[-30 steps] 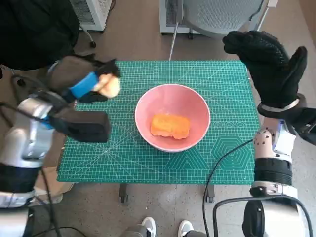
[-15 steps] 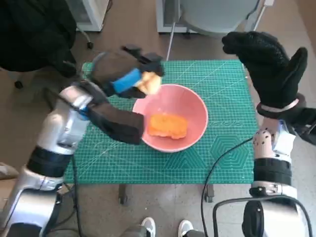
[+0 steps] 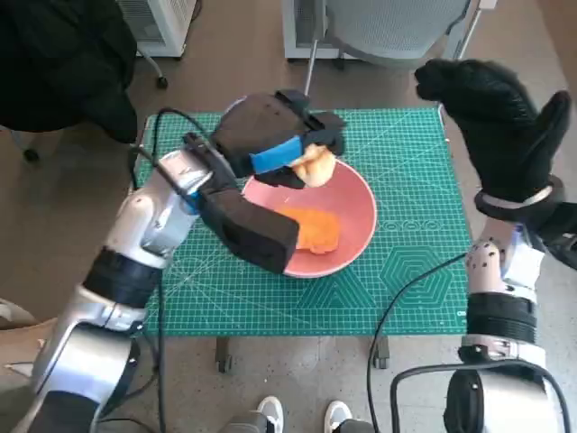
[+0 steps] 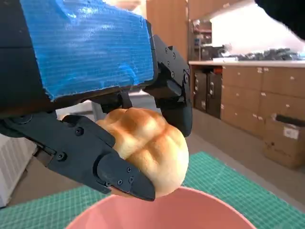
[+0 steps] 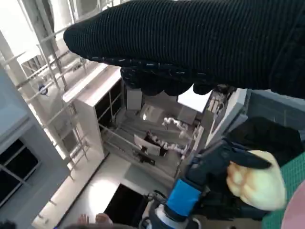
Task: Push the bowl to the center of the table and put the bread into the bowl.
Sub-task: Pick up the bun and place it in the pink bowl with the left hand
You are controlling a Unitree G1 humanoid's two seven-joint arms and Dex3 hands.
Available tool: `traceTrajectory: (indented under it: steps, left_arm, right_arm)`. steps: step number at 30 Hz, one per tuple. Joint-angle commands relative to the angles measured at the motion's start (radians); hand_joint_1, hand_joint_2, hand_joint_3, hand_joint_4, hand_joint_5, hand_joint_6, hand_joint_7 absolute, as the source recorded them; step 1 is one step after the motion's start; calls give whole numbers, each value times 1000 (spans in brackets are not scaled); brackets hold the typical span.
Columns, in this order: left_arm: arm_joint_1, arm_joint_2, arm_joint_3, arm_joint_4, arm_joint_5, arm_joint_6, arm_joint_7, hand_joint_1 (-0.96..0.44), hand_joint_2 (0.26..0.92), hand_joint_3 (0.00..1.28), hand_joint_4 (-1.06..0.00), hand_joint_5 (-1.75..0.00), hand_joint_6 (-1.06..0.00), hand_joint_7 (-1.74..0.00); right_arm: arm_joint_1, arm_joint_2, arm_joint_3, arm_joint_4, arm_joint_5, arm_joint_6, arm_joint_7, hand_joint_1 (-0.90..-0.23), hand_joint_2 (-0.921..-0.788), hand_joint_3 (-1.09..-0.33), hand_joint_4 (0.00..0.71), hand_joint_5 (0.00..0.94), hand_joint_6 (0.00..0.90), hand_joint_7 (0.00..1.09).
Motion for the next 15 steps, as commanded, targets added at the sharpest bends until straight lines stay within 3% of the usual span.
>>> traceTrajectory:
  steps: [1,8,12,15]
  left_arm:
    - [-32,-16,-12,28,12,13,-5,0,920,18,-764,-1005,-662,-1213]
    - [-20,-25,-2,45,-20,49,-48,0,920,24,-748,-1007,-666,-1222]
    - [-12,-33,8,49,-49,87,-92,0,920,94,-636,-1141,-616,-1256]
    - [-2,-35,13,35,-64,131,-130,-236,921,179,-462,-902,-542,-1357]
  right_arm:
    - [32,-7,1,4,-20,-2,-15,-717,-921,-816,269,1,348,9]
    - [41,-7,3,-8,-22,5,-34,-722,-921,-805,268,1,347,8]
    - [44,-8,3,-12,-24,6,-38,-725,-921,-798,265,0,344,7]
    - [44,-10,2,-13,-25,10,-40,-725,-921,-795,263,0,343,6]
